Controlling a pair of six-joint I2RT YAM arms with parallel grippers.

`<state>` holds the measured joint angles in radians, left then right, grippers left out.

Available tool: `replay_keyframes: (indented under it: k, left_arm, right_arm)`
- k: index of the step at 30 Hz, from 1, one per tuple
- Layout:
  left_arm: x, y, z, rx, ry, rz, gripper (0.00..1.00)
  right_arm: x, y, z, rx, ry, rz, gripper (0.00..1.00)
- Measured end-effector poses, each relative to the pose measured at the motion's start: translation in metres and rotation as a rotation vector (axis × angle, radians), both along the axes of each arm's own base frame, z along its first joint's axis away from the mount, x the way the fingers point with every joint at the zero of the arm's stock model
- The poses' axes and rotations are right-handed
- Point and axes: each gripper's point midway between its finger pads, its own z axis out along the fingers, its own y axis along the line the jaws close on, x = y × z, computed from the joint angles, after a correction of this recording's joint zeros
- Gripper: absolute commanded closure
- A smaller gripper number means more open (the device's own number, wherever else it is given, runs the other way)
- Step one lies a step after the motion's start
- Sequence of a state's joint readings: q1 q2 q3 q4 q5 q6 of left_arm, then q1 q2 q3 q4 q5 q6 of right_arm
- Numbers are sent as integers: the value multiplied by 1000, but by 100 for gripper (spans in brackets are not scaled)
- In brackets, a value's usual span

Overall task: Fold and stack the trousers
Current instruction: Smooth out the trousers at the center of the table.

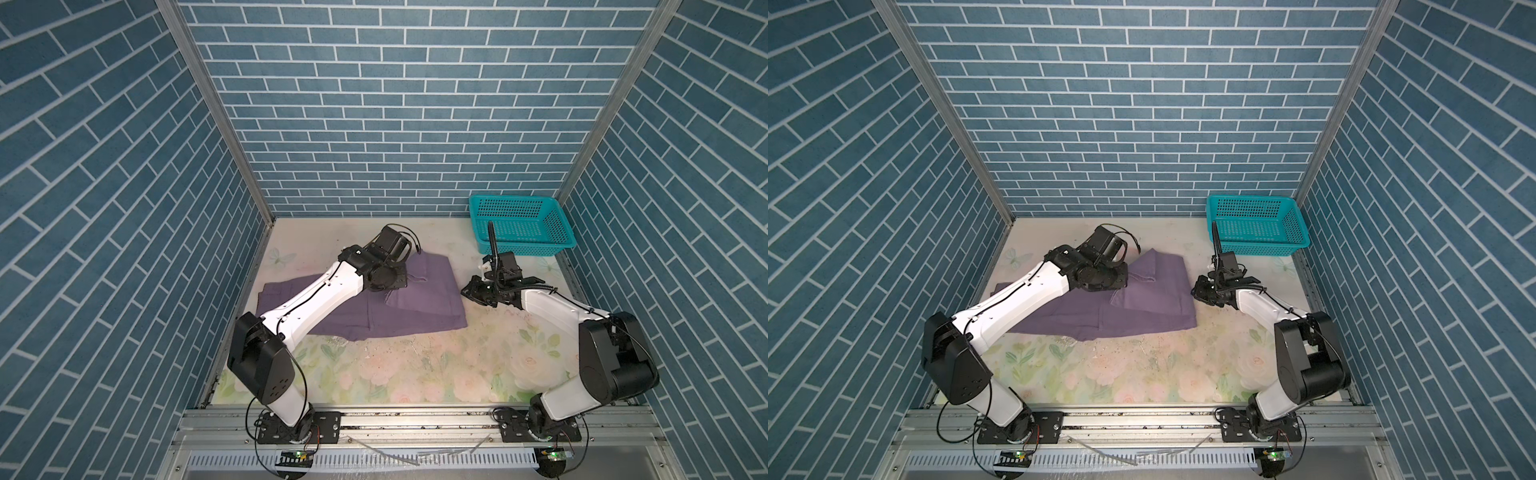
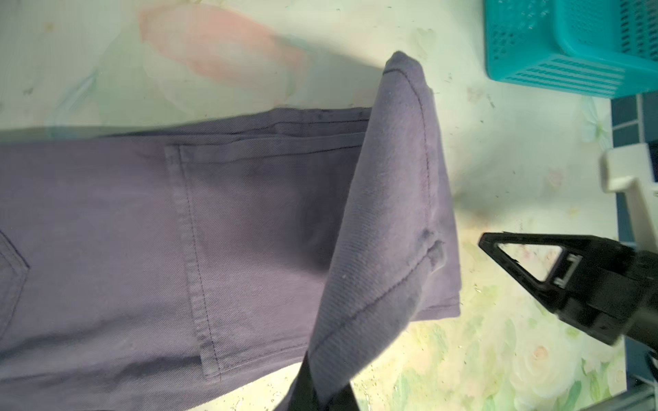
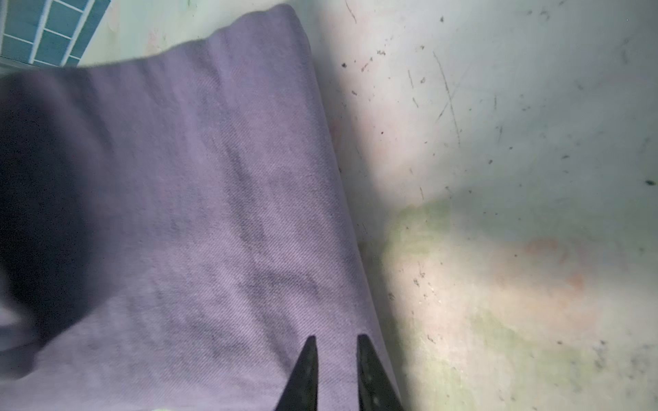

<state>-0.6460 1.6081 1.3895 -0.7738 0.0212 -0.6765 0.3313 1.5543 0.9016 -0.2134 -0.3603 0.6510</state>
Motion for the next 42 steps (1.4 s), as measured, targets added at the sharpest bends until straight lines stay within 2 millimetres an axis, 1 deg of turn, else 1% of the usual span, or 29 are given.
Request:
replay_keyframes:
  k: [1,2,3,4,5,6,8,9,11,13,16,18,19,20,21,22,23,24,25,27,29,30,32,33,38,42]
  left_arm:
    - [-2,8,-15,9,27,23,64]
    - [-5,20,-36,21,65,56,47]
    - [-8,33,-57,31,108,96,43]
    - [-10,46,-74,36,147,137,41]
    - [-13,64,-96,37,202,190,39]
    - [-14,80,-114,36,248,243,38]
    - [-18,109,-140,32,324,340,37]
    - [-18,120,-144,27,343,375,36]
    - [-10,123,-134,13,312,386,35]
    - [2,115,-113,-4,259,361,35]
    - [26,89,-68,-32,129,277,32]
    - [40,58,-36,-50,35,187,28]
    - [42,44,-27,-52,8,146,28]
    - [43,24,-19,-53,-19,89,27]
    - [44,7,-15,-51,-34,44,27]
    - [45,-10,-15,-47,-40,2,27]
    - [44,-25,-19,-37,-37,-36,26]
    - [44,-40,-29,-21,-27,-73,26]
    - [43,-49,-39,-3,-14,-96,26]
    - [40,-61,-65,47,28,-134,26]
    - [39,-62,-87,93,71,-150,28]
    - [39,-61,-95,118,85,-154,30]
    - [44,-58,-105,156,100,-158,36]
    - [46,-58,-106,171,100,-160,40]
    - [60,-62,-103,203,75,-181,48]
    - [65,-64,-103,217,72,-199,49]
  right_arm:
    - [-1,2,-2,2,6,5,77]
    - [-1,3,-4,3,12,10,76]
    - [-2,4,-7,3,19,13,75]
    - [-3,5,-9,3,25,17,75]
    - [-4,7,-12,3,33,22,74]
    - [-5,8,-13,4,38,27,73]
    - [-6,10,-14,4,42,32,71]
    - [-7,10,-14,3,43,35,69]
    - [-7,10,-15,1,42,35,68]
    - [-7,10,-15,-2,42,35,67]
    - [-6,9,-21,-14,53,33,66]
    - [-6,7,-28,-35,63,34,62]
    - [-6,6,-31,-45,68,37,59]
    - [-6,4,-35,-59,74,33,57]
    - [-6,3,-37,-73,77,32,56]
    - [-5,1,-39,-84,79,28,56]
    - [-4,0,-40,-94,81,24,56]
    - [-4,-2,-42,-105,82,19,56]
    - [-3,-2,-42,-111,83,16,56]
    - [0,-4,-44,-123,84,11,58]
    - [0,-4,-47,-130,87,12,60]
    - [0,-4,-49,-133,92,13,61]
    - [0,-3,-54,-132,100,13,64]
    - [2,-1,-55,-123,99,14,65]
    - [9,6,-55,-87,81,10,69]
    - [13,11,-55,-64,73,5,69]
